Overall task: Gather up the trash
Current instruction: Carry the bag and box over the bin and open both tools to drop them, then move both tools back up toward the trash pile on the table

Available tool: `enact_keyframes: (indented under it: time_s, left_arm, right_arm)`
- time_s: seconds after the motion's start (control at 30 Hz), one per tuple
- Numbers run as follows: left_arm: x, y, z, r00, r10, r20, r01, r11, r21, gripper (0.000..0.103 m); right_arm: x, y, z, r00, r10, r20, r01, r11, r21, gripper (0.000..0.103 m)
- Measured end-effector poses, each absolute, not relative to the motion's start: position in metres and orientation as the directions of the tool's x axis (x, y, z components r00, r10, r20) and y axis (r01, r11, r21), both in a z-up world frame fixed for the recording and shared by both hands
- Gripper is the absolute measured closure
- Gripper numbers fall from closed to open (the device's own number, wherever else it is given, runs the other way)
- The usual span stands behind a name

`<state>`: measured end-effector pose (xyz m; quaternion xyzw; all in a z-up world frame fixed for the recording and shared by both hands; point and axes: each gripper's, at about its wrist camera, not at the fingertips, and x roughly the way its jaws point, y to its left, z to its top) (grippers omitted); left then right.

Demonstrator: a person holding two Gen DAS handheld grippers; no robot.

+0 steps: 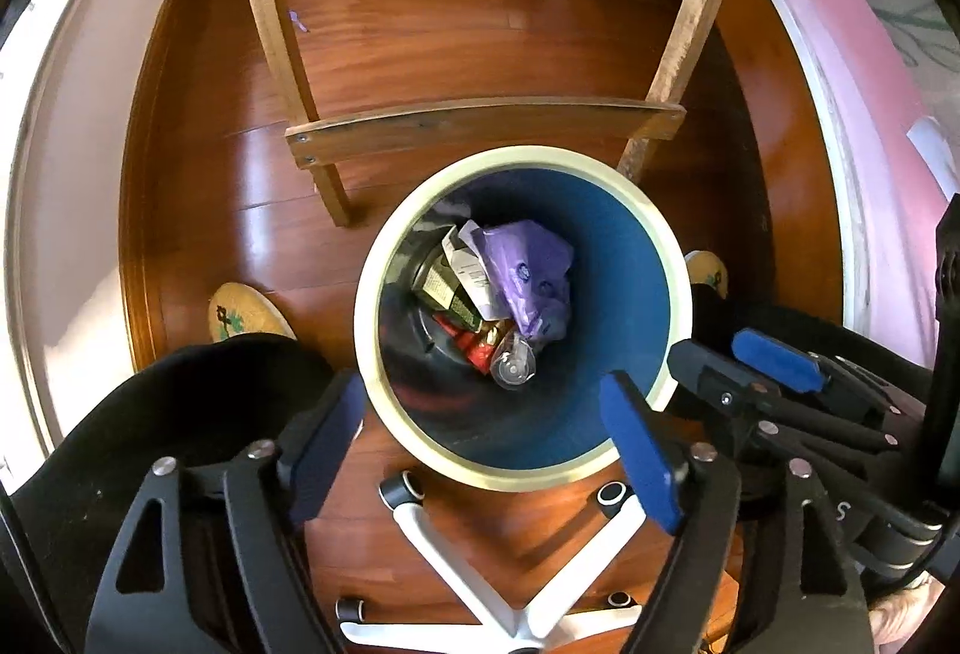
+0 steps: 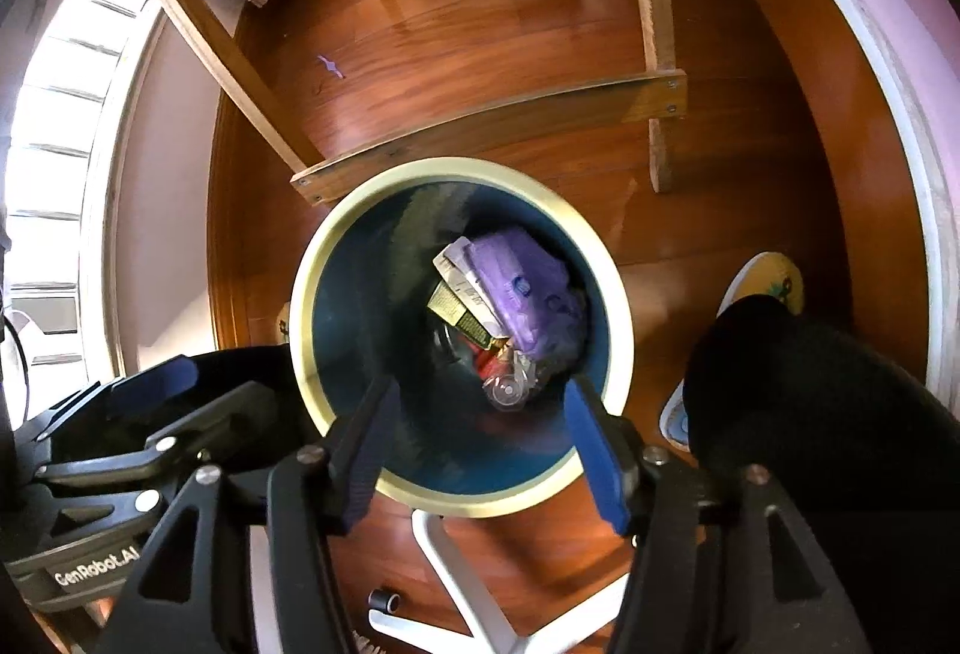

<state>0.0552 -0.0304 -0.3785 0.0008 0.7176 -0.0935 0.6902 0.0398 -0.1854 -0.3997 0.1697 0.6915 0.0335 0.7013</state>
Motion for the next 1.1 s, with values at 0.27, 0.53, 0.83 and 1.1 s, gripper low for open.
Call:
enact_keyframes:
  time_s: [0.27,0.53,0.83,1.1]
  left_arm:
    - [0.041,-0.032,-0.363,-0.013,-0.119,-0.993,0.159,0.980,-0.119,0.019]
    - [0.027,-0.032,-0.330,0.068,-0.117,-0.991,0.180,0.978,-0.103,0.019]
    - [-0.002,-0.023,-0.262,0.212,-0.121,-0.970,0.239,0.969,-0.069,0.019]
    - [-0.013,-0.014,-0.150,0.455,-0.146,-0.879,0.280,0.960,-0.015,0.019]
  right_arm:
    - [0.037,-0.187,-0.391,0.073,0.260,-0.963,0.172,0.948,0.269,0.042]
    - [0.026,-0.182,-0.356,0.164,0.235,-0.958,0.105,0.962,0.254,0.042]
    - [-0.001,-0.177,-0.288,0.306,0.245,-0.920,0.001,0.966,0.257,0.042]
    - [-0.018,-0.179,-0.187,0.527,0.225,-0.819,-0.131,0.974,0.183,0.043]
